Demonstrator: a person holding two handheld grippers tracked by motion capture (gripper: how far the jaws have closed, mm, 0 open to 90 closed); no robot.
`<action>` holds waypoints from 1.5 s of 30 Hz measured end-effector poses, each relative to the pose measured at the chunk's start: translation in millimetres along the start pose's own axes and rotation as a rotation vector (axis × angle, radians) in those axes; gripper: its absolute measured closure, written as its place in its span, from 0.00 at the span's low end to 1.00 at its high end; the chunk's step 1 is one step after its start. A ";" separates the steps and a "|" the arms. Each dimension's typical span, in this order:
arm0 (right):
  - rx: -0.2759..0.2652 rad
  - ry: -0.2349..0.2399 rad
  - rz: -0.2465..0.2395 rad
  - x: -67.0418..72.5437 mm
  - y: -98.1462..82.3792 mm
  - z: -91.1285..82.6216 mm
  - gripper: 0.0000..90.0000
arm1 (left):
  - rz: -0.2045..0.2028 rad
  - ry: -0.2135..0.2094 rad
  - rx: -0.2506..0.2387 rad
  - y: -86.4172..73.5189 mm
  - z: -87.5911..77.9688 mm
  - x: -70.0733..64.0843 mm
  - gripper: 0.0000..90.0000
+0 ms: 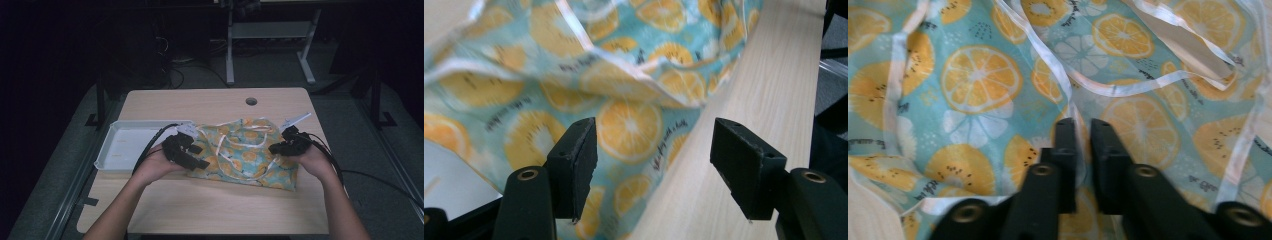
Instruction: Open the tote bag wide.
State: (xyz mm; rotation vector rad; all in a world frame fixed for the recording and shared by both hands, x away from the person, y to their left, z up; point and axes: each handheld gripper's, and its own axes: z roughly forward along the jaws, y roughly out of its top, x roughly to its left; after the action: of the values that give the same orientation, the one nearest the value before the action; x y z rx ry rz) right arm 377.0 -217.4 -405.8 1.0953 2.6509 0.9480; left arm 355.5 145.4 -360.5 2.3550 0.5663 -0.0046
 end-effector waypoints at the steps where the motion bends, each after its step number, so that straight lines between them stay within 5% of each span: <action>1: 0.004 -0.003 -0.006 0.6 0.0 0.1 0.98 | 0.005 0.005 -0.008 3.8 -0.8 1.8 0.39; 12: -0.006 0.008 -0.034 1.2 -3.5 0.4 0.99 | 0.028 0.048 -0.021 54.5 10.7 24.7 0.40; 18: -0.020 0.012 -0.030 2.5 -4.0 -2.3 0.99 | 0.019 0.050 0.054 67.7 40.0 40.8 0.40; 25: -0.024 0.015 -0.028 2.3 -4.9 -2.9 0.99 | 0.039 0.056 0.118 69.2 64.3 43.1 0.40; 29: -0.026 0.014 -0.028 2.8 -5.0 -2.6 0.99 | 0.042 0.074 0.154 66.6 70.5 48.1 0.50; 36: -0.036 0.004 -0.028 2.9 -5.0 -3.3 0.99 | 0.052 0.065 0.180 63.1 73.0 49.9 0.95; 45: -0.084 -0.004 -0.044 9.4 -3.9 -21.9 0.99 | 0.053 0.041 0.063 59.5 49.3 37.9 0.98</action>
State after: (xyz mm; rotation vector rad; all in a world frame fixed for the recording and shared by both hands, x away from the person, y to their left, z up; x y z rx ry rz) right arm 360.5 -224.3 -389.6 1.0153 2.5948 1.0365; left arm 420.9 89.7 -365.4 2.4357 0.5301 0.0515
